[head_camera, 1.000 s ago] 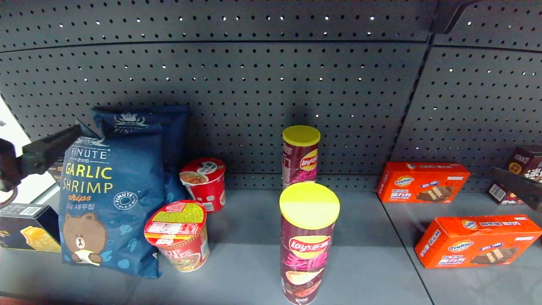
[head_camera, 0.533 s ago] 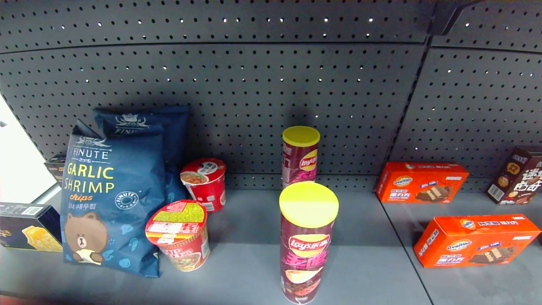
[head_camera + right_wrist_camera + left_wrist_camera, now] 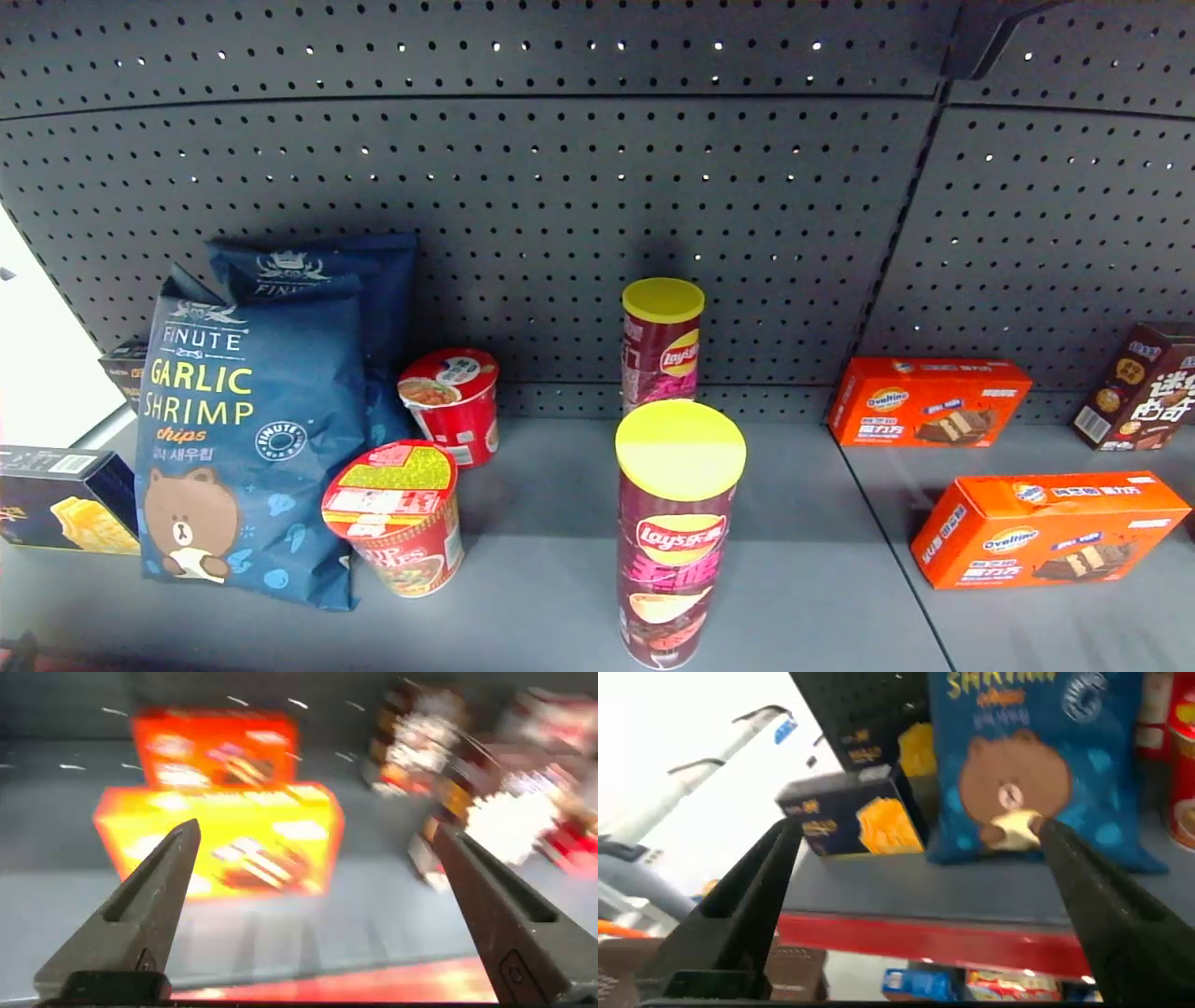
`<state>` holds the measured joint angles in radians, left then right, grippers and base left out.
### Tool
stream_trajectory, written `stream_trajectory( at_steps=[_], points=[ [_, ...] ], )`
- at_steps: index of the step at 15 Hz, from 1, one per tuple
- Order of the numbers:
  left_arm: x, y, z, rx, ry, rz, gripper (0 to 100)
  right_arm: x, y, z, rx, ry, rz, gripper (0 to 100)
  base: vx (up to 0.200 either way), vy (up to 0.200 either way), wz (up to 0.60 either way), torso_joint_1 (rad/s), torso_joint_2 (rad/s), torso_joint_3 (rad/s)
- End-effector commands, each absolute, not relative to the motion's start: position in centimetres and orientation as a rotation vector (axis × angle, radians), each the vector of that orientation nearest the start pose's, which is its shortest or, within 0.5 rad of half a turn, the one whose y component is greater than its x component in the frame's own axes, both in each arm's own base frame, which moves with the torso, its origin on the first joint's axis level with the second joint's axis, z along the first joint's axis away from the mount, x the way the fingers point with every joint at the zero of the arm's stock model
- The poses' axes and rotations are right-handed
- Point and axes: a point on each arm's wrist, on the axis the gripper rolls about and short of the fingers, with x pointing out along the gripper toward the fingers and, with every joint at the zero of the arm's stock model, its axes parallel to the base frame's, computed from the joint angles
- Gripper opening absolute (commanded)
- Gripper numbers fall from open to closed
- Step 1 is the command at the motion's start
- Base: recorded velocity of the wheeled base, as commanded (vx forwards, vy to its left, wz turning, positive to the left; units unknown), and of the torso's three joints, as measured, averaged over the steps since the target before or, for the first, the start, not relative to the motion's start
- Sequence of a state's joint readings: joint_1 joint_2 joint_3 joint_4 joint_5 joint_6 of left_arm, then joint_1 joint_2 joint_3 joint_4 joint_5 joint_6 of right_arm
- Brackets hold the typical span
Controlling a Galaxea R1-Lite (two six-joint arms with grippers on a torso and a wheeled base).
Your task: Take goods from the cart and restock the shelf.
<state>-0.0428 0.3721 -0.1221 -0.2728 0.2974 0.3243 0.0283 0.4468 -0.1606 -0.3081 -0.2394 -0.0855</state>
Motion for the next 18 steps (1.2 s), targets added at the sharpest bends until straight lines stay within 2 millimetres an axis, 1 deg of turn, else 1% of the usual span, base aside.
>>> stream_trajectory(
  at_steps=[1, 2, 4, 5, 6, 8, 9, 10, 11, 12, 13, 15, 16, 17, 18],
  points=[
    [0.4, 0.6, 12.4, 0.303, 0.009, 0.232, 100, 0.8, -0.6, 13.7, -0.080, -0.032, -0.264, 100, 0.000, 0.000, 0.00, 0.000, 0.00, 0.000],
    [0.3, 0.6, 11.4, 0.296, 0.026, 0.234, 100, 0.2, -0.6, 12.1, -0.080, -0.013, -0.271, 100, 0.000, 0.000, 0.00, 0.000, 0.00, 0.000],
    [0.3, 0.7, 10.9, 0.298, 0.049, 0.284, 100, -1.0, -0.5, 9.5, -0.084, 0.013, -0.302, 100, 0.000, 0.000, 0.00, 0.000, 0.00, 0.000],
    [0.2, 0.7, 10.4, 0.302, 0.093, 0.336, 100, -1.8, -0.4, 8.4, -0.071, 0.035, -0.312, 100, 0.000, 0.000, 0.00, 0.000, 0.00, 0.000],
    [0.0, 0.7, 9.6, 0.310, 0.151, 0.338, 100, -1.8, -0.4, 8.5, -0.037, 0.033, -0.311, 100, 0.000, 0.000, 0.00, 0.000, 0.00, 0.000],
    [-1.1, 0.6, 8.7, 0.331, 0.124, 0.275, 100, -1.8, -0.4, 8.5, -0.014, 0.029, -0.287, 100, 0.000, 0.000, 0.00, 0.000, 0.00, 0.000],
    [-1.4, 0.7, 8.8, 0.347, 0.090, 0.150, 100, -1.8, -0.3, 8.5, -0.023, 0.030, -0.262, 100, 0.000, 0.000, 0.00, 0.000, 0.00, 0.000],
    [-1.4, 0.8, 8.9, 0.341, 0.071, 0.071, 100, -1.8, -0.3, 8.5, -0.025, 0.031, -0.253, 100, 0.000, 0.000, 0.00, 0.000, 0.00, 0.000],
    [-1.3, 0.9, 8.8, 0.330, 0.056, 0.002, 100, -1.8, -0.3, 8.6, -0.026, 0.029, -0.237, 100, 0.000, 0.000, 0.00, 0.000, 0.00, 0.000],
    [-1.5, 1.1, 8.8, 0.284, 0.012, -0.072, 100, -1.8, -0.3, 8.5, -0.026, 0.031, -0.236, 100, 0.000, 0.000, 0.00, 0.000, 0.00, 0.000],
    [-1.8, 1.3, 8.7, 0.253, -0.018, -0.097, 100, -1.8, -0.2, 8.5, -0.024, 0.030, -0.231, 100, 0.000, 0.000, 0.00, 0.000, 0.00, 0.000],
    [-2.1, 1.5, 8.5, 0.193, -0.031, -0.077, 100, -1.8, -0.2, 8.5, -0.021, 0.030, -0.216, 100, 0.000, 0.000, 0.00, 0.000, 0.00, 0.000],
    [-2.2, 1.4, 8.5, 0.156, -0.022, 0.023, 100, -1.8, -0.2, 8.5, -0.022, 0.030, -0.211, 100, 0.000, 0.000, 0.00, 0.000, 0.00, 0.000],
    [-2.2, 1.6, 8.5, 0.161, 0.009, 0.090, 100, -1.8, -0.2, 8.5, -0.022, 0.030, -0.211, 100, 0.000, 0.000, 0.00, 0.000, 0.00, 0.000],
    [-2.5, 1.9, 8.8, 0.186, 0.068, 0.196, 100, -1.8, -0.2, 8.5, -0.024, 0.030, -0.211, 100, 0.000, 0.000, 0.00, 0.000, 0.00, 0.000]
  ],
)
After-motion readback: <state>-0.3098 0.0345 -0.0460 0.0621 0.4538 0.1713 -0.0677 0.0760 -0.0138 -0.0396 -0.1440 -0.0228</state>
